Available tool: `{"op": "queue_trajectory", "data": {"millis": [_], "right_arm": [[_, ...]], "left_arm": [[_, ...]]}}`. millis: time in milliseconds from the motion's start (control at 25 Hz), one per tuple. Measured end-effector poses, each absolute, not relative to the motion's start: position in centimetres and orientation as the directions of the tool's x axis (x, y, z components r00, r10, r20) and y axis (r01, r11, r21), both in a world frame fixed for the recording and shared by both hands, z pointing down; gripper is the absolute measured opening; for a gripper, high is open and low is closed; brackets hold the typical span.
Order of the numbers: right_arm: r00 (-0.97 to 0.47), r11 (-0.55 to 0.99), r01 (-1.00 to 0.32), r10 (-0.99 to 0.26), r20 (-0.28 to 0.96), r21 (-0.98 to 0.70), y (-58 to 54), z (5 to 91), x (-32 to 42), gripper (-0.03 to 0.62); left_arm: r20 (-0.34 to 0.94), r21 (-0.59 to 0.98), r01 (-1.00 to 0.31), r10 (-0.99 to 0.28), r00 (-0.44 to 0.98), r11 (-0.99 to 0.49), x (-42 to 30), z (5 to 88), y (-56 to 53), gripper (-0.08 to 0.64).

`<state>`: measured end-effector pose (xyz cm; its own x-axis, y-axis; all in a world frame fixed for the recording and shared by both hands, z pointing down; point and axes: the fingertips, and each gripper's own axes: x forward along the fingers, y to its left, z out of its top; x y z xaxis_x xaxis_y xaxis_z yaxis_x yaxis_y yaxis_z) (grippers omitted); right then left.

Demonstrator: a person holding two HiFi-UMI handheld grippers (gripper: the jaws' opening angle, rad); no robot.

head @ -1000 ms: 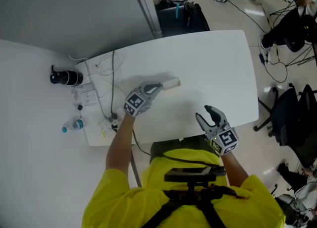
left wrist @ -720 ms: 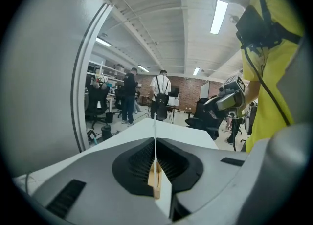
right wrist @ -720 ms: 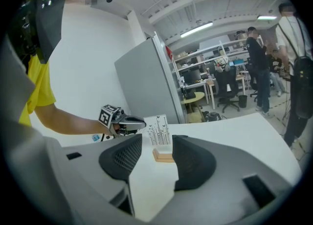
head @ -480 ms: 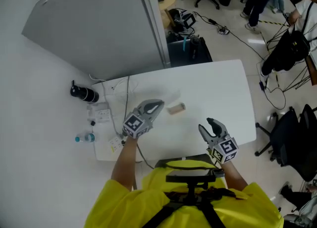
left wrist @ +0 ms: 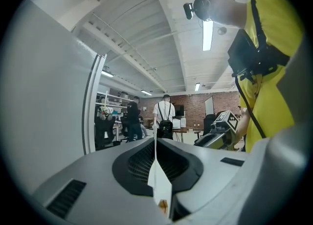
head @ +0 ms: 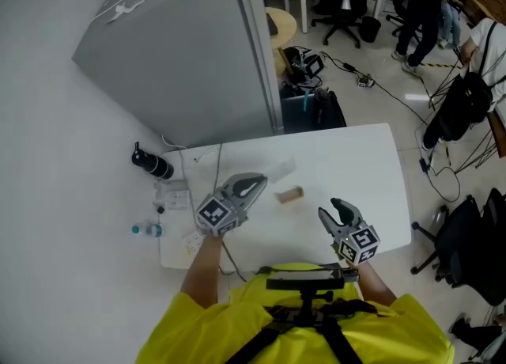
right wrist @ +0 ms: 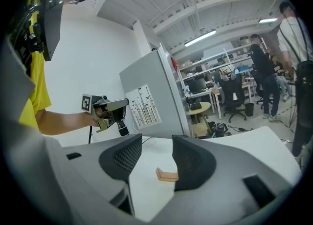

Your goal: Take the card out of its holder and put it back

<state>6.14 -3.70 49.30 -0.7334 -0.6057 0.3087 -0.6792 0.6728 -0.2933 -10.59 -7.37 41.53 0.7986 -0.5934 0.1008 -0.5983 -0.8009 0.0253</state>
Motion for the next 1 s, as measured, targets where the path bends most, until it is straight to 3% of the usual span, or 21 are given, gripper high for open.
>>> {"op": "queue_trajectory", "data": {"millis": [600,720,800,1000], "right_arm": [[-0.729,0.660,-0.684,-0.602,0.325,-0.311,-4.2,50.2,6.1,0.201],[-0.722,0.650,-0.692,-0.604,0.338,-0.316,-4.0,50.7,6.3,0.199],[-0.715,0.641,-0.699,-0.608,0.345,-0.319,-4.0,51.1,6.6,0.158],[-0.703,0.624,-0.711,-0.604,0.376,-0.326,-3.5,52.6,7.1,0.158]], "left_arm": [[0.062,0.051,-0.588,-0.585,0.808,-0.807,-10.5,41.9,-7.7,0.005],[0.080,0.064,-0.575,-0.570,0.818,-0.816,-10.3,43.1,-7.9,0.005],[0.095,0.081,-0.558,-0.551,0.829,-0.826,-10.1,44.3,-8.0,0.005],[0.129,0.136,-0.522,-0.508,0.852,-0.842,-9.6,48.9,-8.6,0.005]]}}
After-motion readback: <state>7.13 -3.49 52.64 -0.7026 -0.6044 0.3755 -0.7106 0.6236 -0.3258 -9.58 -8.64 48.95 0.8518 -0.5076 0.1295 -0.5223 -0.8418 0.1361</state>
